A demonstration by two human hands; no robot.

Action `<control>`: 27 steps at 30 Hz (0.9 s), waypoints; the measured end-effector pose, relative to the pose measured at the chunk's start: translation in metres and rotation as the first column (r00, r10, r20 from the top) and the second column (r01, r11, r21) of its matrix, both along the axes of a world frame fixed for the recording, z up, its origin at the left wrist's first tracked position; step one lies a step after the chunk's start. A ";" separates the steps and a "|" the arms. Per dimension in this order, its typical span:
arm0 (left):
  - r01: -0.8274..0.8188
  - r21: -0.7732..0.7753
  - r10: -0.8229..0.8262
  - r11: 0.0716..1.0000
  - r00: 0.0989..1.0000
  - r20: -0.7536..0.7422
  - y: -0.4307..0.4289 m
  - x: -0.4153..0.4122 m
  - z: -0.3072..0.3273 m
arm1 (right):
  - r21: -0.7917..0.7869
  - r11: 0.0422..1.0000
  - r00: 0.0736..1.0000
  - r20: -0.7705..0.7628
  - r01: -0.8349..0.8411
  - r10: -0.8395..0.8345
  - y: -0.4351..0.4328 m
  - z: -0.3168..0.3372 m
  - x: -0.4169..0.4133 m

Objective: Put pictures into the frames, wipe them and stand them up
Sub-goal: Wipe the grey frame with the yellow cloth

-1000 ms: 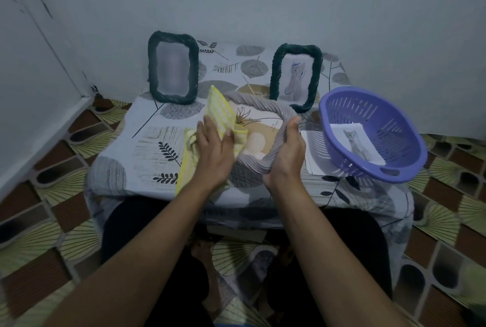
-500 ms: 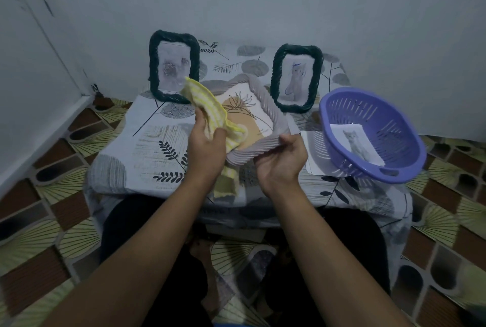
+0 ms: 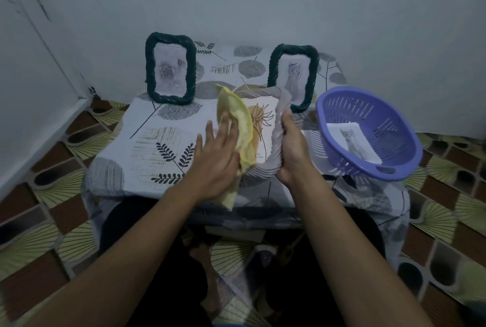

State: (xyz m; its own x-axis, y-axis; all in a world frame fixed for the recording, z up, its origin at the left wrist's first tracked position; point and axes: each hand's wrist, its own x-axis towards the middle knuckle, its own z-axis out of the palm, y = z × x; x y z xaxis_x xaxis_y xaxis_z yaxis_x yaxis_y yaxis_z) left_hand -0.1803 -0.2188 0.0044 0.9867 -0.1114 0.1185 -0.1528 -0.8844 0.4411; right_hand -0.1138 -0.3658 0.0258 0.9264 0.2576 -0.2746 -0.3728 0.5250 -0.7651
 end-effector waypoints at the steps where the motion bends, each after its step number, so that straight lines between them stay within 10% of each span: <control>1: -0.007 0.066 0.008 0.998 1.000 -0.014 -0.007 -0.004 -0.004 | 0.008 0.999 0.999 -0.024 0.034 -0.034 0.000 -0.008 0.005; 7: 0.023 0.096 -0.037 0.995 0.988 0.147 -0.037 -0.017 -0.004 | -0.127 0.983 0.991 0.017 0.130 -0.129 0.006 -0.003 -0.008; 16: -0.238 -0.015 0.238 0.971 0.970 0.041 -0.027 0.025 0.029 | 0.070 0.997 1.000 0.020 -0.013 0.011 0.036 -0.002 -0.027; 27: 0.152 0.002 -0.151 0.988 0.978 0.142 -0.038 -0.013 -0.014 | -0.117 0.977 0.982 0.083 0.180 -0.171 -0.002 0.005 0.003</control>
State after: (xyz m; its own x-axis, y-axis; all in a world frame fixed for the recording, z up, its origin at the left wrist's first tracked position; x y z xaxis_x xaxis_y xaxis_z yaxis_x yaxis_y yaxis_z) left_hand -0.1937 -0.2564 -0.0097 0.9317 -0.2566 0.2572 -0.3461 -0.8422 0.4134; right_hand -0.1113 -0.3676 0.0311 0.9726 0.0581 -0.2250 -0.2250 0.4774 -0.8494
